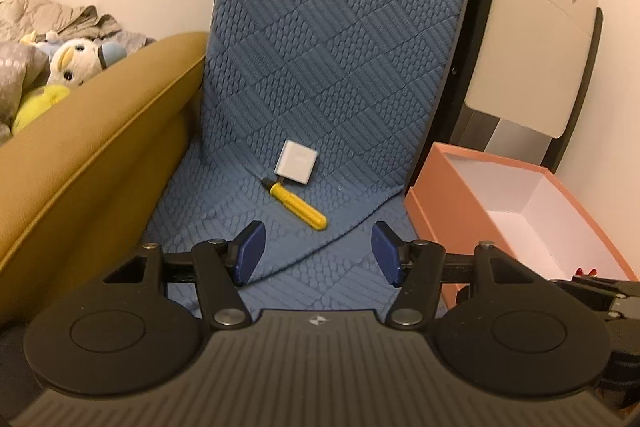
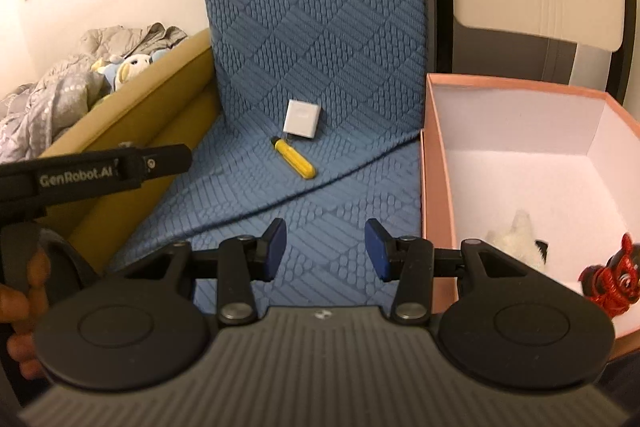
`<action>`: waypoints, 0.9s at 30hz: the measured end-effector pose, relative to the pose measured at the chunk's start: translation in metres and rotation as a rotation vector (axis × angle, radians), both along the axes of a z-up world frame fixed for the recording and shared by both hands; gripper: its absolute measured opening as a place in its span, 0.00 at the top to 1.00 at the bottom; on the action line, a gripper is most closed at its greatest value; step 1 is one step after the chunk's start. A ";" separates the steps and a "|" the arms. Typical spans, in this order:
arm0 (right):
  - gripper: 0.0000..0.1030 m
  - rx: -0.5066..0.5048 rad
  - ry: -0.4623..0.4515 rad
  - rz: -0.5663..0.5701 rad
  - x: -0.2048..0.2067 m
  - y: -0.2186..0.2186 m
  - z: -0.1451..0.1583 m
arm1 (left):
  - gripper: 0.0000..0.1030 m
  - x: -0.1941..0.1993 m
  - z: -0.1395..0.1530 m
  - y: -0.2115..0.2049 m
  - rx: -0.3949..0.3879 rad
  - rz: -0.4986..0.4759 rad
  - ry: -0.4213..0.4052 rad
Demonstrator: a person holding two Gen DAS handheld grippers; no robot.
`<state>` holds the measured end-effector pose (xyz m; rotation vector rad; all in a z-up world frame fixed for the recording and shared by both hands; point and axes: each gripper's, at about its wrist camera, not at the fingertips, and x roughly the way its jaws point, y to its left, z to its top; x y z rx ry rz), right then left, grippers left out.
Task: Organize rigid objects
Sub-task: 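Withdraw both tools from the box back toward the seat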
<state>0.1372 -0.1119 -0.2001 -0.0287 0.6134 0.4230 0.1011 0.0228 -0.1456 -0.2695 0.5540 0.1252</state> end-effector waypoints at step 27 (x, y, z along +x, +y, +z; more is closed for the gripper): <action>0.55 -0.001 0.069 0.109 0.082 0.060 -0.022 | 0.37 0.113 -0.033 0.054 -0.123 0.011 0.116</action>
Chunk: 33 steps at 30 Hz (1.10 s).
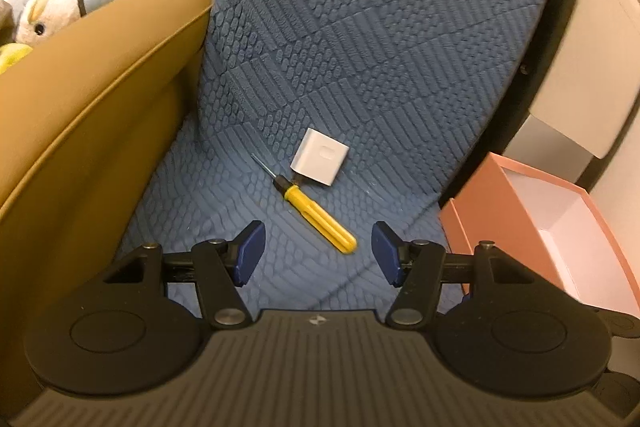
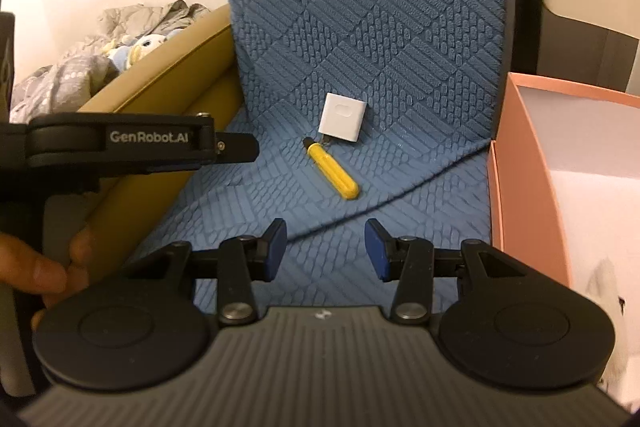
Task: Organize rigid objects
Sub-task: 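Withdraw both tools from the box back toward the seat, then grasp the white charger with the left gripper while the right grasps the yellow screwdriver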
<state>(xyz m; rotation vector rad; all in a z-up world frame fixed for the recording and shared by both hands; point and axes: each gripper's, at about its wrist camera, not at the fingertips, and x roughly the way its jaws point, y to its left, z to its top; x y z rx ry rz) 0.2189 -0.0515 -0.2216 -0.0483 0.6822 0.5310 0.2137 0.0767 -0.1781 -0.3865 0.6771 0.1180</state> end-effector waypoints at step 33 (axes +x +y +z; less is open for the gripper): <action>0.69 -0.112 0.135 0.074 0.129 0.060 -0.068 | 0.37 0.181 -0.066 0.033 -0.019 -0.171 0.174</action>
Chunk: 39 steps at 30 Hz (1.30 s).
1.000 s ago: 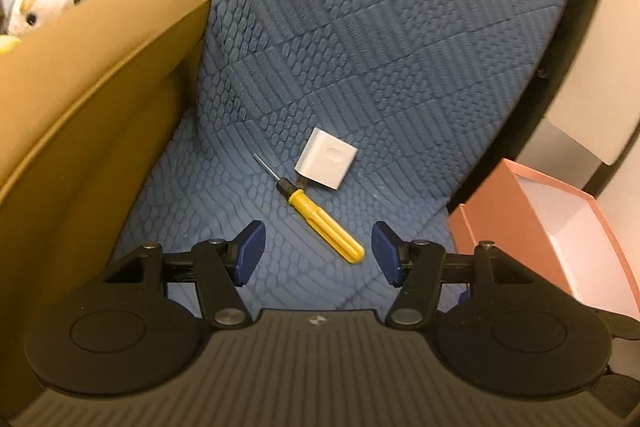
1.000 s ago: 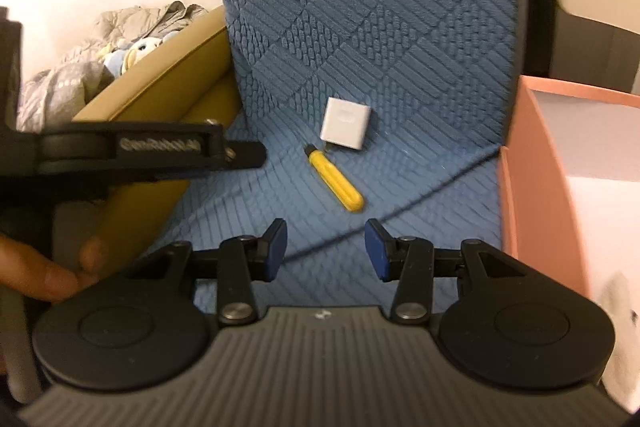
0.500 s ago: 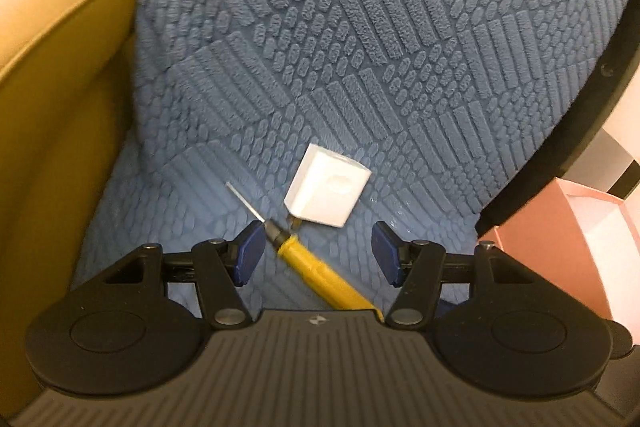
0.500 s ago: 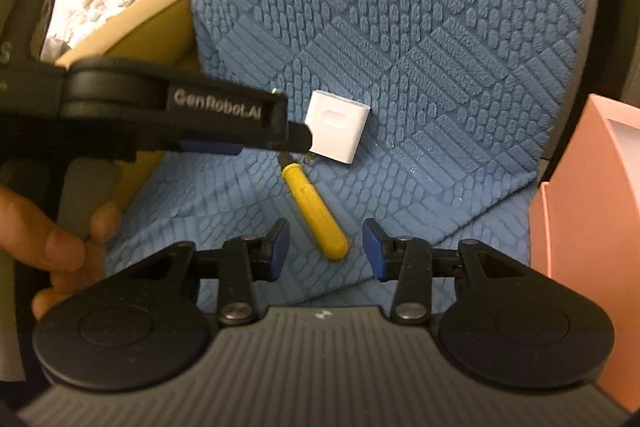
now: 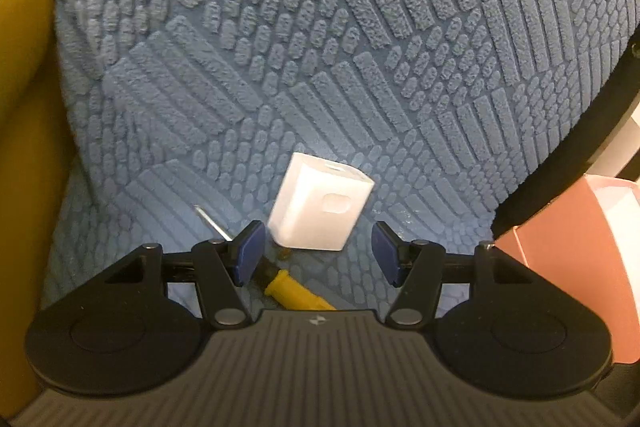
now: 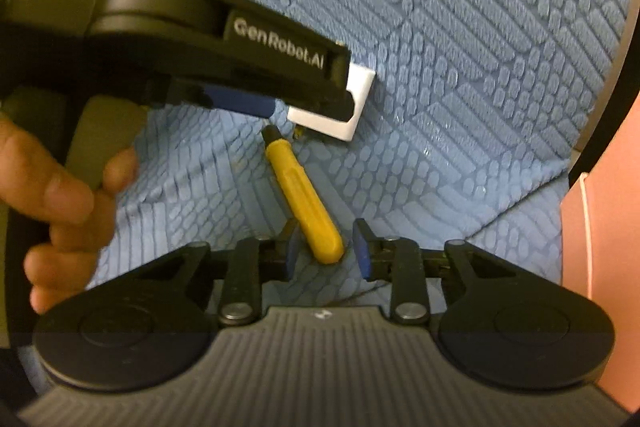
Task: Organize rigid objects
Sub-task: 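Grasp the white charger with the left gripper while the right grasps the yellow screwdriver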
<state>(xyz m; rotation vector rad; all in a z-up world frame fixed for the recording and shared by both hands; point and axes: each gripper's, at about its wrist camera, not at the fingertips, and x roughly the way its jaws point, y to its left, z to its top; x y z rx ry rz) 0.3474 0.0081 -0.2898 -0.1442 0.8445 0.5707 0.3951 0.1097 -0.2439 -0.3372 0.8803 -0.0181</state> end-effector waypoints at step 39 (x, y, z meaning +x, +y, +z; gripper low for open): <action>0.78 -0.136 -0.080 0.037 -0.014 0.000 -0.013 | 0.41 0.012 -0.017 -0.034 0.026 0.056 0.035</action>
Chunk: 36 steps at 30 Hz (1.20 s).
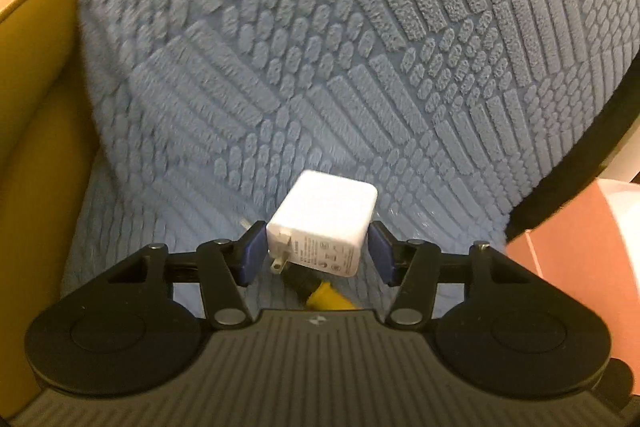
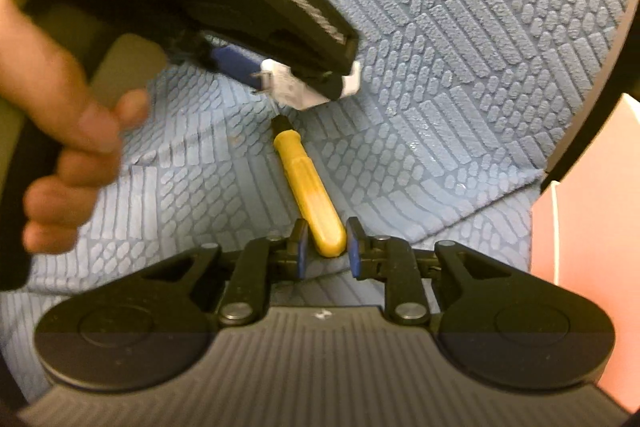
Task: Organize rigid objects
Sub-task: 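Grasp the white charger with the left gripper while the right grasps the yellow screwdriver, then lift the charger and screwdriver off the seat and carry them toward the pink box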
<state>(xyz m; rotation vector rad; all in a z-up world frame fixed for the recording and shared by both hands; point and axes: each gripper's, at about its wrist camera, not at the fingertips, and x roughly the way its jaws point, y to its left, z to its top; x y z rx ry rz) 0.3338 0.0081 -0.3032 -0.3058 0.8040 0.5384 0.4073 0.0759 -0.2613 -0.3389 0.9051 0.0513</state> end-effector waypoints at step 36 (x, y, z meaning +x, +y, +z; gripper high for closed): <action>0.80 0.010 0.012 -0.145 -0.150 -0.068 0.034 | 0.43 -0.165 0.000 -0.022 -0.064 0.045 0.127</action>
